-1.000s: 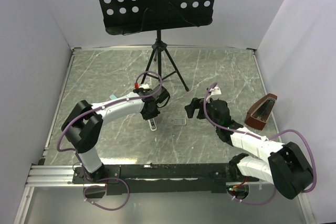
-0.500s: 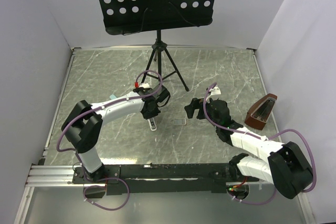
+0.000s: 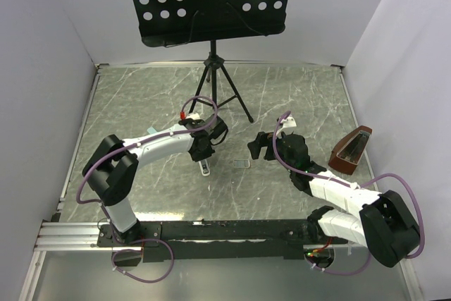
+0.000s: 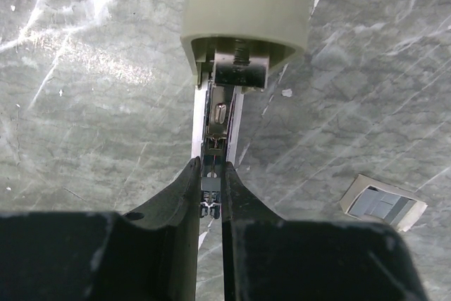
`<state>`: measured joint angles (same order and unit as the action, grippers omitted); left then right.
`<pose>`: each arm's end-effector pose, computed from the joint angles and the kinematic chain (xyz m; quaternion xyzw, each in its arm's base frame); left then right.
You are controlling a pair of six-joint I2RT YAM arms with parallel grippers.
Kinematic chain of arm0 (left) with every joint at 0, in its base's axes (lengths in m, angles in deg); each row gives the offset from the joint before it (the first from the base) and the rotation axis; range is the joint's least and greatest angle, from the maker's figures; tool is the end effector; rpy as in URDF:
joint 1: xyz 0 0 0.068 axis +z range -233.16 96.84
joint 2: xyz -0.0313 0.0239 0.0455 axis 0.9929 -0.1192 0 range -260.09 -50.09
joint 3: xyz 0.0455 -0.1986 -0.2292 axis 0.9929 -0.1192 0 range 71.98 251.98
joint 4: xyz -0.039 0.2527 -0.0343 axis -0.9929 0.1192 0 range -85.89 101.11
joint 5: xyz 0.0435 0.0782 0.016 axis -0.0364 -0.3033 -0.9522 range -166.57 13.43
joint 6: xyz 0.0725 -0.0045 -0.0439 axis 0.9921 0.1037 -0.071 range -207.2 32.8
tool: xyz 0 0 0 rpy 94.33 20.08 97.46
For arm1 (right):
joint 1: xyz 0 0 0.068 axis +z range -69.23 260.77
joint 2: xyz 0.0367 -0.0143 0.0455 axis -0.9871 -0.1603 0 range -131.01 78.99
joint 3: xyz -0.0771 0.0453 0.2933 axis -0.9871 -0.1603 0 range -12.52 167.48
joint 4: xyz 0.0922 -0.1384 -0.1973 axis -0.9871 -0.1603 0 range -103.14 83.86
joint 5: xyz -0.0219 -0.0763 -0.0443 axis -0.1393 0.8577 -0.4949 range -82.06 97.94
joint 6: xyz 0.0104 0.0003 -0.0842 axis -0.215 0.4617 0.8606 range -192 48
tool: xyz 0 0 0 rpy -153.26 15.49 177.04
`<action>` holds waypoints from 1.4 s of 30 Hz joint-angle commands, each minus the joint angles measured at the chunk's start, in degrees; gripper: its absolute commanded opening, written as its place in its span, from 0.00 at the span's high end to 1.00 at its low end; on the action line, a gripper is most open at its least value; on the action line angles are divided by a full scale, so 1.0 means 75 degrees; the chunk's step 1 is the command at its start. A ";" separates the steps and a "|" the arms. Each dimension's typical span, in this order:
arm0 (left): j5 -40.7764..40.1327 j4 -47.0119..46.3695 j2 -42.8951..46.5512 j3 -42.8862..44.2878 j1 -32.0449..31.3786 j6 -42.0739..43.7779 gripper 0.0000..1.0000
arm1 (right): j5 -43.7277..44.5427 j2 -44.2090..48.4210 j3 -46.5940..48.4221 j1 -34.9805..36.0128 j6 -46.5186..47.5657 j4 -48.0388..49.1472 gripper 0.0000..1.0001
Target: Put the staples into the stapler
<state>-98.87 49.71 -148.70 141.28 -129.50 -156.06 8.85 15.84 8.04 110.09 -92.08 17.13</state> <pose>0.2565 -0.2276 0.2051 -0.2148 0.9490 -0.0059 0.2308 0.2129 0.1183 0.2118 -0.0612 0.8135 0.2358 0.5282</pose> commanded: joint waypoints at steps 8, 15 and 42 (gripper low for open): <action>0.0056 -0.0057 0.0035 -0.0111 -0.0031 -0.0123 0.99 | -0.0015 -0.0064 0.0247 -0.0042 0.0040 0.0238 0.00; 0.0231 -0.0080 -0.0095 -0.0099 -0.0043 -0.0006 0.99 | -0.0027 -0.0110 0.0259 -0.0042 0.0040 0.0249 0.00; 0.0209 -0.0034 0.0186 -0.0134 -0.0031 -0.0182 0.58 | -0.0086 -0.0181 0.0318 -0.0031 0.0075 0.0226 0.00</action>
<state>-96.95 49.06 -149.37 140.04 -129.50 -156.19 8.37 14.85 8.15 110.09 -92.08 17.13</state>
